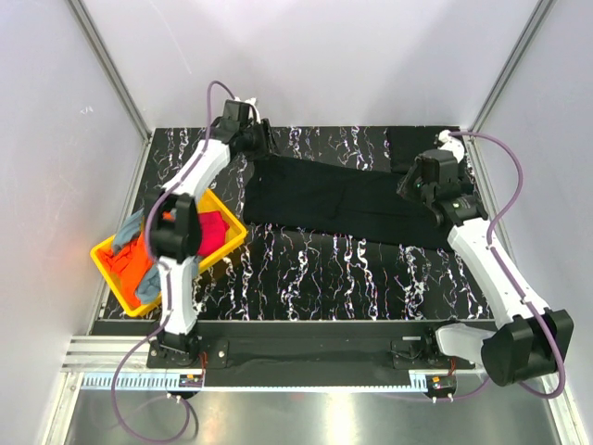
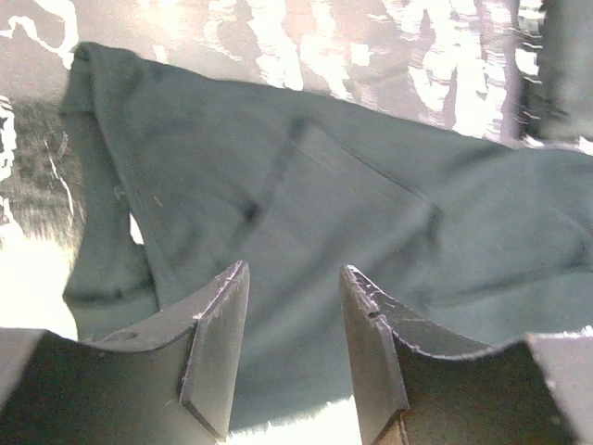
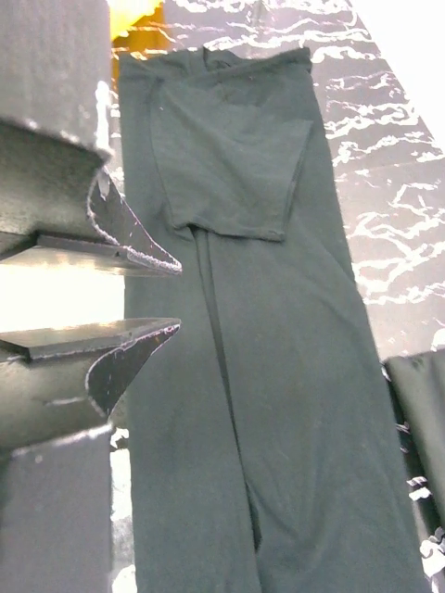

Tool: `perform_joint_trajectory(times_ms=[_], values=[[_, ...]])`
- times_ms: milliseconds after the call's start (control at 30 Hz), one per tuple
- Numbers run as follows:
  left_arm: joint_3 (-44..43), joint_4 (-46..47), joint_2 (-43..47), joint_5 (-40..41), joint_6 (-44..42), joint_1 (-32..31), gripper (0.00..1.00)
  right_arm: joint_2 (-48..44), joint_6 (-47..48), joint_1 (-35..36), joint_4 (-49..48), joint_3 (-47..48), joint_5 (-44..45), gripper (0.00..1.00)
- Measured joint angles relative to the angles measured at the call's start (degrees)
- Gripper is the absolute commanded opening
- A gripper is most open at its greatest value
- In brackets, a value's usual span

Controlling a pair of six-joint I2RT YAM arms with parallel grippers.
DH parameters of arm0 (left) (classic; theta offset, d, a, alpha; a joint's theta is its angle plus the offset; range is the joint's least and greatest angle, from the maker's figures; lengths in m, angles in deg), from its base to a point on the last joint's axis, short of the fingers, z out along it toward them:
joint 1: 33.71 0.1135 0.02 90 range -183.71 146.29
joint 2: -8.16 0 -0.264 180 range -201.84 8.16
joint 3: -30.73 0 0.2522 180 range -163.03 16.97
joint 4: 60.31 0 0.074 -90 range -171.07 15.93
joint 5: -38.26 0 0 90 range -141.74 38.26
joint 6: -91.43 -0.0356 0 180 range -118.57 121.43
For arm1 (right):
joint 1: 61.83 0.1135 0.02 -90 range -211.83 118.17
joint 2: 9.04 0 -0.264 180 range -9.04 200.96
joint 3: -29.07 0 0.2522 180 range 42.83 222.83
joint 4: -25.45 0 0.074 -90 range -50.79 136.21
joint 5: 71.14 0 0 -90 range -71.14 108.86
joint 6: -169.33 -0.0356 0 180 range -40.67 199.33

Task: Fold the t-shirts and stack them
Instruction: Fold the tshirt

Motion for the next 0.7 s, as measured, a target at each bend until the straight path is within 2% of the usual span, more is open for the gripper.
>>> perform_joint_trajectory(times_ms=[100, 267, 467, 700], values=[[7.9, 1.1, 9.3, 0.6, -1.1, -1.9, 0.47, 0.0, -1.0, 0.0, -0.1, -0.9, -1.5, 0.26], [19.8, 2.2, 16.9, 1.8, -1.8, -6.3, 0.45, 3.1, -3.3, 0.0, -1.2, -4.3, -4.5, 0.19], [29.2, -0.5, 14.4, 4.6, -1.8, -9.3, 0.43, 12.0, -5.6, 0.0, -2.1, -7.8, -7.6, 0.19], [27.2, -1.2, 7.2, 10.5, -1.2, -9.7, 0.44, 11.3, -5.9, 0.0, -2.6, -8.2, -8.6, 0.19]])
